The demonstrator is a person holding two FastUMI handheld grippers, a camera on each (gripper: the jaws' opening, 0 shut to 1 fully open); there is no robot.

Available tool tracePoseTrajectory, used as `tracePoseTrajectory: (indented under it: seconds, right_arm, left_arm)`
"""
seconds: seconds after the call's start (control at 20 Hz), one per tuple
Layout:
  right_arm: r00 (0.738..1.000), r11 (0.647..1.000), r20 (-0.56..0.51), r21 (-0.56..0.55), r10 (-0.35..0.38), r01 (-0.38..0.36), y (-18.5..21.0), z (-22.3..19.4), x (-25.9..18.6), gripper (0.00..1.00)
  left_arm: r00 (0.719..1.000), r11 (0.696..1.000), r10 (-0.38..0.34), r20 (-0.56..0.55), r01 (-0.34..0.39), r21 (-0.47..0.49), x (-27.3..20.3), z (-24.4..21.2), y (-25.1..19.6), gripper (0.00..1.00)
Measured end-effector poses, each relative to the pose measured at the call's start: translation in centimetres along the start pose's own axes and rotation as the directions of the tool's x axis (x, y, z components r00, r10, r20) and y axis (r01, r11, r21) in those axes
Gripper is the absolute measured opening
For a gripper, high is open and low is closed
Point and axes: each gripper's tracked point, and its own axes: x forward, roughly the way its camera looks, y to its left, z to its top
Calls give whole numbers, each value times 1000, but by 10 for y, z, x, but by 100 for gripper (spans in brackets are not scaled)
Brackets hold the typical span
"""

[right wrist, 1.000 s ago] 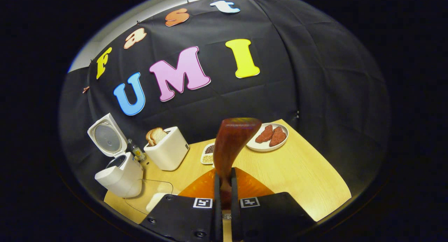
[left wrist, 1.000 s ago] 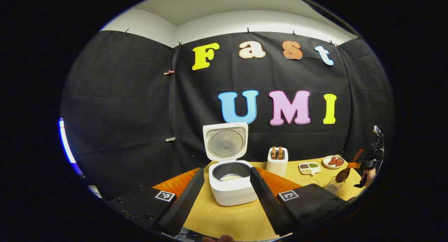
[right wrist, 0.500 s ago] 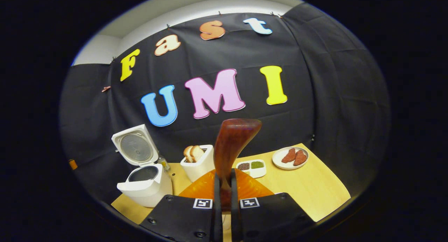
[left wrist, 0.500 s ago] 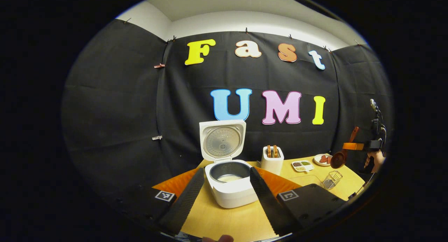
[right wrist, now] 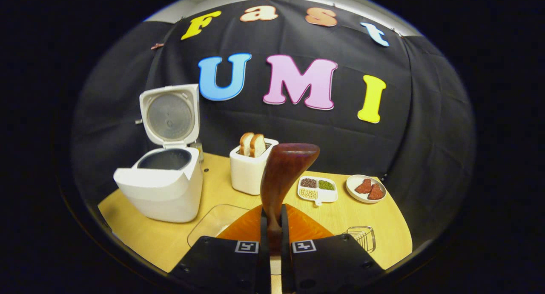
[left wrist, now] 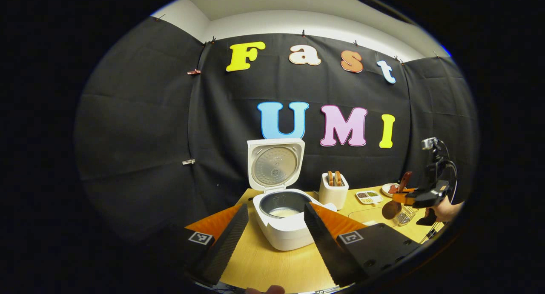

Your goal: Close the left gripper, press the button to open the rice cooker; take a wooden spoon from the chopstick holder with the right hand, scoop a spoonful of rice and pour it into the rice cooker, then put the wooden spoon back into the chopstick holder.

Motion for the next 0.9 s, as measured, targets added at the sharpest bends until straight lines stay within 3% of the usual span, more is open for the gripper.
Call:
tracePoseTrajectory:
  seconds: [0.25, 0.45, 0.6, 0.65, 0.9]
  right_arm:
    - [994, 988, -67, -132, -89, 79, -7, -40, 34, 14]
    - [985, 981, -146, -184, -90, 63, 8, -74, 50, 14]
    - [983, 990, -165, -128, -77, 56, 27, -83, 46, 18]
    - [983, 995, -175, -86, -56, 41, 38, -85, 43, 14]
    - [981, 985, -191, 163, -19, 51, 56, -80, 43, 14]
  left_arm:
    - [1000, 999, 10, -21, -11, -33, 4, -7, 13, 92]
    - [999, 1000, 23, -27, -23, -15, 6, -6, 21, 94]
    - [999, 999, 30, -39, -30, -20, 7, -9, 25, 94]
    - [999, 999, 34, -42, -35, -23, 7, -9, 28, 94]
    - [997, 998, 62, -53, -64, -30, 0, -14, 43, 94]
